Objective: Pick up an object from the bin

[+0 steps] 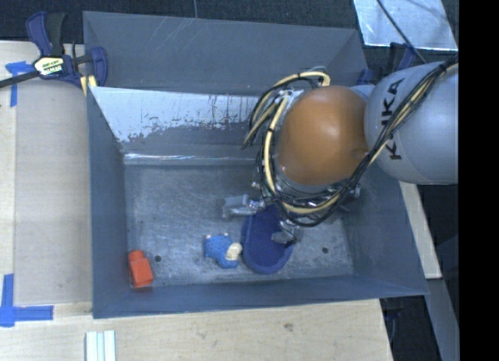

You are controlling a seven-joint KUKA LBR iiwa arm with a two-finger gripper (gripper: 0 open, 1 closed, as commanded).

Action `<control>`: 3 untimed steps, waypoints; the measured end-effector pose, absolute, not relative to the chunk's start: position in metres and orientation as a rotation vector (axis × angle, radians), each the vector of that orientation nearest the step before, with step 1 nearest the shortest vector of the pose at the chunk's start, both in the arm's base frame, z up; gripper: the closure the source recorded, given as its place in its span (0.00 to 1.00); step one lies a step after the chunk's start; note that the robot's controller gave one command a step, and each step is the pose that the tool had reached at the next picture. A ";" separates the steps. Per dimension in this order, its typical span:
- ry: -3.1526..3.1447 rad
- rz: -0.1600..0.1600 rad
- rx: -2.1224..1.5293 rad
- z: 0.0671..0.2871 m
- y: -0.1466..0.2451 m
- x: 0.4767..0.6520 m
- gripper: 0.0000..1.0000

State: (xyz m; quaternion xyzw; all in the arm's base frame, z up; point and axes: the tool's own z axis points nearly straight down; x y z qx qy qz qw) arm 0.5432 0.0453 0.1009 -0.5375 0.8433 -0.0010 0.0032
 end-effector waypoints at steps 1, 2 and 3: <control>2.121 0.002 -2.317 0.100 0.076 0.517 0.00; 1.427 -0.033 -2.772 0.078 0.079 0.496 0.00; 2.028 -0.011 -2.402 0.074 0.099 0.510 0.00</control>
Offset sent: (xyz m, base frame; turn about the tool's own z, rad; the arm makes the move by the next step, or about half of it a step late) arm -0.0260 0.0305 -0.0009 -0.5236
